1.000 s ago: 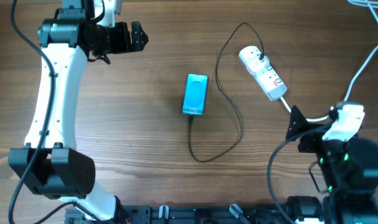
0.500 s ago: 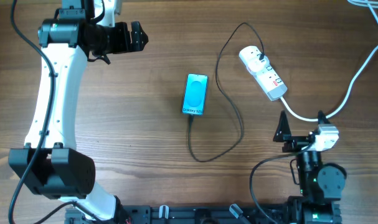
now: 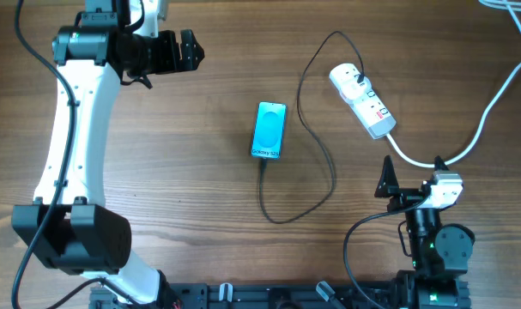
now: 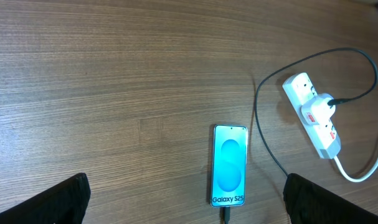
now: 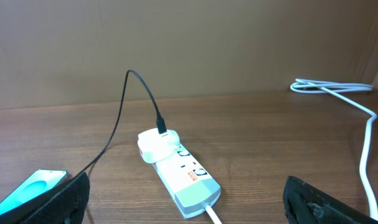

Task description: Plug charger to phone and switch on socket

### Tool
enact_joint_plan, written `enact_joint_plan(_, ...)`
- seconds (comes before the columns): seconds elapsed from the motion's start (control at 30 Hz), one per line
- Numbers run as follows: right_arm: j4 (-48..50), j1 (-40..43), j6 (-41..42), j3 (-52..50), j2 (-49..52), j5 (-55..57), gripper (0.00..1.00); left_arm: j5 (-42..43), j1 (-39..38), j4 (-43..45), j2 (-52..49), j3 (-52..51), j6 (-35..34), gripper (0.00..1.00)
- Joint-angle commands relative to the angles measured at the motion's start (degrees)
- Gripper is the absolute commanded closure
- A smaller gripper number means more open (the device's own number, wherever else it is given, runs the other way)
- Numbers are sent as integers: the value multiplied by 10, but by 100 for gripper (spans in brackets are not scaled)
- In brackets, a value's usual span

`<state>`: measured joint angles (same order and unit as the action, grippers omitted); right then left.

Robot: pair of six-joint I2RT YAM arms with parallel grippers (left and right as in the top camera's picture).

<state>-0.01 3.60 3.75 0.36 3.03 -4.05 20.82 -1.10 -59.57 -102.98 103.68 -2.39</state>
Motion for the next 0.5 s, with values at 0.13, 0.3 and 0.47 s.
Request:
enact_joint_plan(0.13, 2, 3, -6, -1, -6, -5, 0, -9, 3, -6, -1, -2, 5, 0)
enact_joint_plan(0.3, 2, 3, -6, -1, -6, -5, 0, -126, -38, 37, 102, -142, 7, 0)
enact_joint_plan(0.47, 2, 3, -6, -1, -6, -5, 0, -126, -42, 268, 304, -472, 7, 0)
